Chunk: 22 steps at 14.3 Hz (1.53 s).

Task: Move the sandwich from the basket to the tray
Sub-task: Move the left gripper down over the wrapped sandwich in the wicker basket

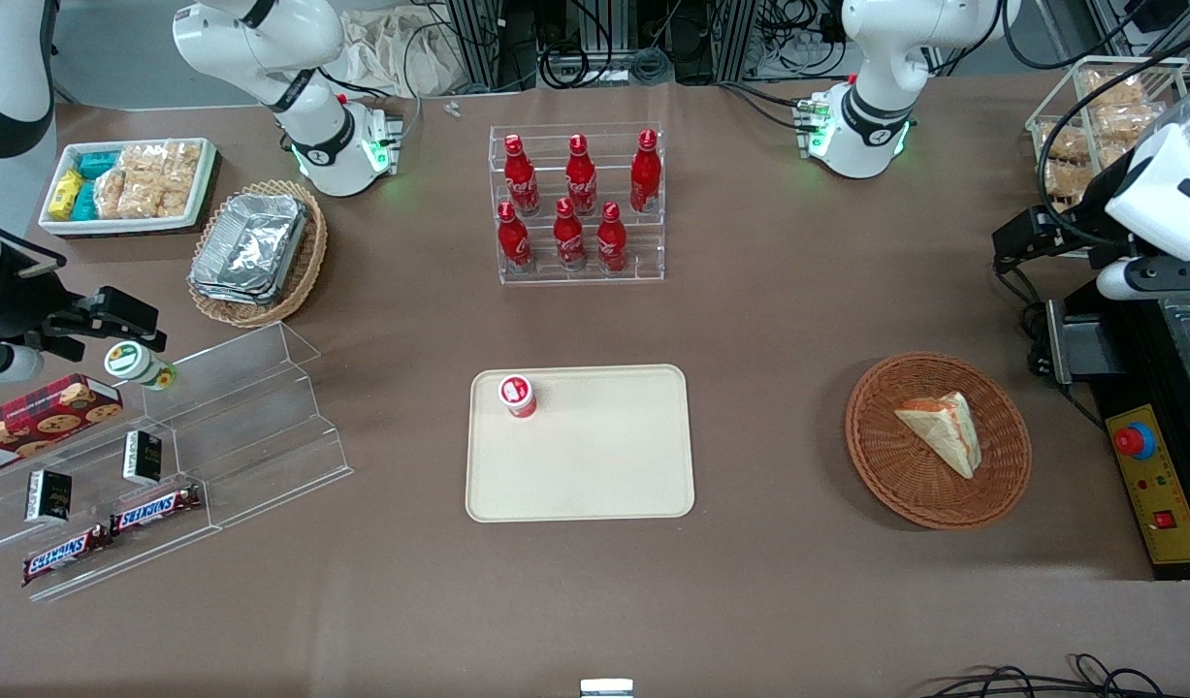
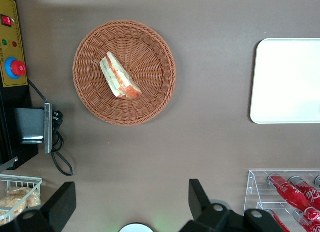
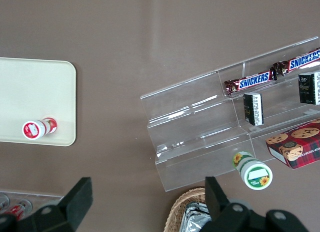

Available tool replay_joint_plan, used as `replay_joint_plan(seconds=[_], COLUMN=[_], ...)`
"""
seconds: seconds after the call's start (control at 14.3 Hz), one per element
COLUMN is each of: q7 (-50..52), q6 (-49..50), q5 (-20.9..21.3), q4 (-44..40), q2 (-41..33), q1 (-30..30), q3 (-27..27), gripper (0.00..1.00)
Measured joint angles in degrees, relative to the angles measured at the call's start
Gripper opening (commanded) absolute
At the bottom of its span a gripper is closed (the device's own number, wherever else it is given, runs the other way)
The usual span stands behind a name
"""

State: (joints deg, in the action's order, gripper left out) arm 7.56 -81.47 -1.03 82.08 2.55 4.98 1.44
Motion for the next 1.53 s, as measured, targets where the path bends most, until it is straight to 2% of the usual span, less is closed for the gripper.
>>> replay_joint_plan(seconds=[0.42,0.84,1.12,1.33,1.53], q7=[1.39,17.44,27.60,29.94,30.10], q6=[0.78,-1.61,-14.66,-29.24,-41.16], q5=[0.10,0.10,0.19,0.19,0.17], q4=[-0.07,2.30,11.41,22.17,29.27], q2=[0.17,6.15,9.24,10.43,12.78], q1=[-0.20,-4.59,-4.66,-4.69,-4.72], q3=[-0.11,-0.82,-2.16,-4.29,-5.43], gripper=[1.00,1.00,1.00,1.00,1.00])
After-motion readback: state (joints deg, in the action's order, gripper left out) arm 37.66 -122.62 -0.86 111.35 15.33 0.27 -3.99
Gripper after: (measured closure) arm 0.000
